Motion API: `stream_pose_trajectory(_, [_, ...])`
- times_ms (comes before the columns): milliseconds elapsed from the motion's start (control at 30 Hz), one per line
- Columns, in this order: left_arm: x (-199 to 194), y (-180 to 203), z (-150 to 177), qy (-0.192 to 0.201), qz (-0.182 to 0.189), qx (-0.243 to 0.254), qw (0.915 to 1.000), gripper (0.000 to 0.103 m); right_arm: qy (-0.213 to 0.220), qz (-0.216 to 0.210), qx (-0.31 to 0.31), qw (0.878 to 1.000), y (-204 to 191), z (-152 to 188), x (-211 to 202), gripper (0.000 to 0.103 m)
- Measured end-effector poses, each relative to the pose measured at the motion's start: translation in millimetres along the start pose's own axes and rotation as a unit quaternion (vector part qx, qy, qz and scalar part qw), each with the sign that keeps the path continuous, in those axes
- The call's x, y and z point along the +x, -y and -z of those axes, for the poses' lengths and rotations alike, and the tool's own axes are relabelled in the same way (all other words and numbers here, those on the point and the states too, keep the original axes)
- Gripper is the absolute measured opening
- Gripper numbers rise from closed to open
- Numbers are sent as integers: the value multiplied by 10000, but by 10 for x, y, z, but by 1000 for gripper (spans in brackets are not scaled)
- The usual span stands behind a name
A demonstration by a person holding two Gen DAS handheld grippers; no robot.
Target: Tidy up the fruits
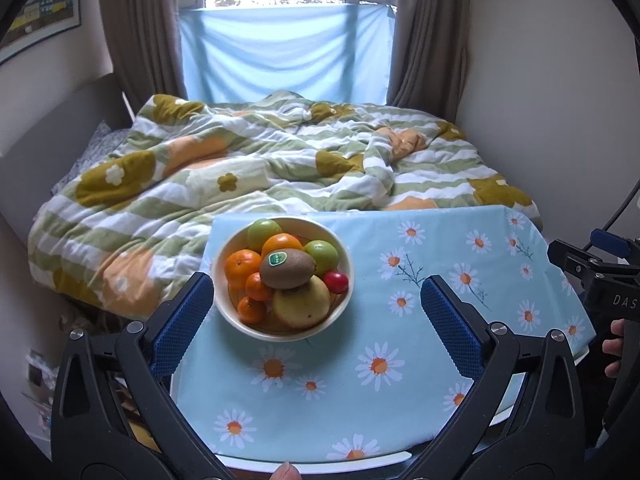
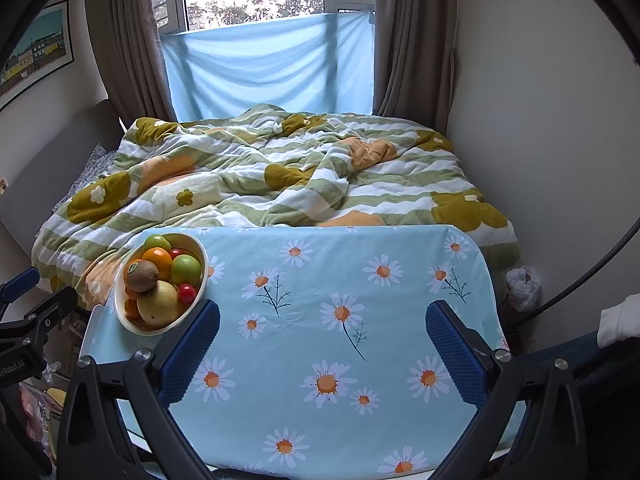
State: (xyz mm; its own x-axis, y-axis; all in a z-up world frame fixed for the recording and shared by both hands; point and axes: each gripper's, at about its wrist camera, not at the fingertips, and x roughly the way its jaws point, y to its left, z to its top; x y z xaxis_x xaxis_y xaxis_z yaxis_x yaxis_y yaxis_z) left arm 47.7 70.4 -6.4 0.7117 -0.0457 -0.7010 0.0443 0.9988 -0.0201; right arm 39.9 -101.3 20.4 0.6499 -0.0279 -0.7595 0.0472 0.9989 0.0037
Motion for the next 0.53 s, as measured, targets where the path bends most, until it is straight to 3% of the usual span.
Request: stream_pose_trajectory(533, [-37, -4, 66, 136, -125, 7, 9998, 103, 2, -5, 5, 10000, -6, 8, 0, 103])
